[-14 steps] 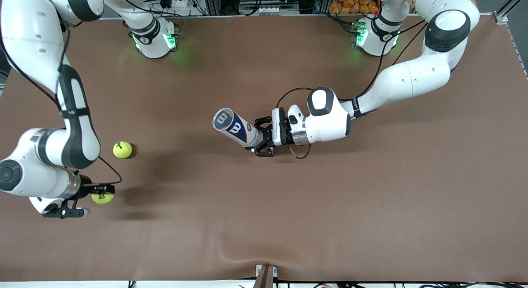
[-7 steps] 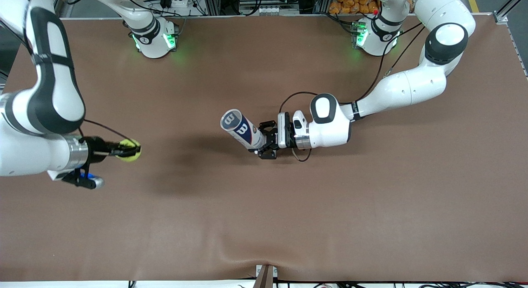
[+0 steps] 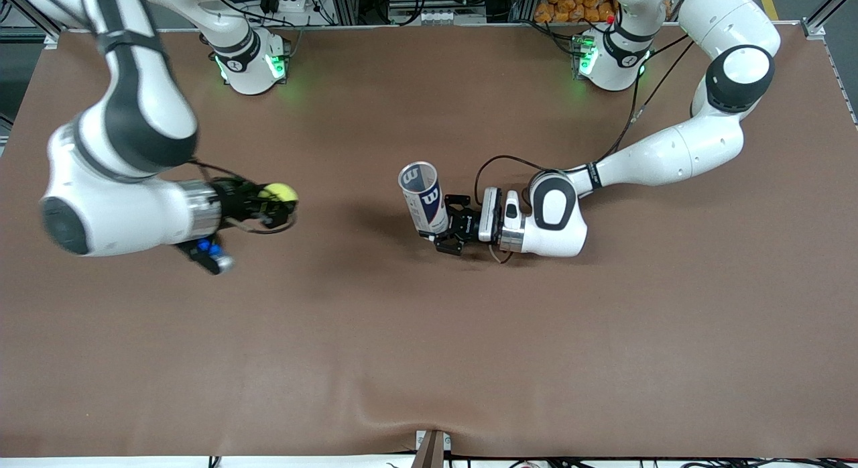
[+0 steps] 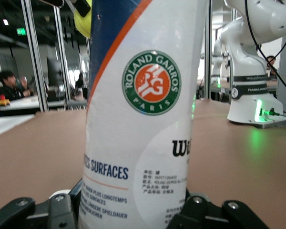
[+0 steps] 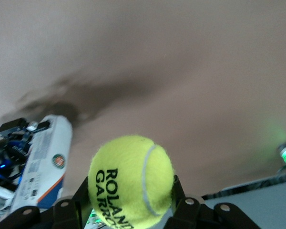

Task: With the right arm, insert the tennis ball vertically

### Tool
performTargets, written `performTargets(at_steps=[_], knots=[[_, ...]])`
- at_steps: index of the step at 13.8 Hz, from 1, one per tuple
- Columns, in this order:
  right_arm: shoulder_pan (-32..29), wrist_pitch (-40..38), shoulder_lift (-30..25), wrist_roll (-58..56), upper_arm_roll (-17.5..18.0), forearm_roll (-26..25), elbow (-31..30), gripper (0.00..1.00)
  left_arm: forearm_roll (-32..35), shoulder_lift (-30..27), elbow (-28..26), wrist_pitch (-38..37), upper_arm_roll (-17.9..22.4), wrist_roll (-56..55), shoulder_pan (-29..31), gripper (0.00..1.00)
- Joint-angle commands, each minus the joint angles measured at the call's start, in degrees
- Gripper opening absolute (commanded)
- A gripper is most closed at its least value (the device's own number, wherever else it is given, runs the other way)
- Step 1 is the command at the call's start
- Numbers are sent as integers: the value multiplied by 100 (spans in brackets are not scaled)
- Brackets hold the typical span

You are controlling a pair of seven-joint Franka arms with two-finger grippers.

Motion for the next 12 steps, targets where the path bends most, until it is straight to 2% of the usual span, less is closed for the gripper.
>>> performTargets(at_steps=[1,3,5,6,9,10,12], knots=[[108,118,-53,394,-71,169,87,0,-803,-71,327,-215,109,791,-212,73],[-58,145,-62,45,-115,-312,210,0,-972,-81,301,-224,338,836,-133,73],[-365,145,-105,-606,-124,-631,219,0,-1662,-54,231,-337,531,871,-98,73],[-479,145,-97,-643,-124,-649,271,0,-2128,-72,265,-486,680,1045,-211,73],[-586,137,-79,-906,-124,-737,281,0,-2957,-81,318,-697,743,1363,-597,73],[-595,137,-79,-933,-124,-737,298,0,-3211,-81,344,-985,812,1372,-738,73],[-603,145,-70,-968,-132,-790,386,0,-3346,-116,537,-1207,971,1477,-897,73]])
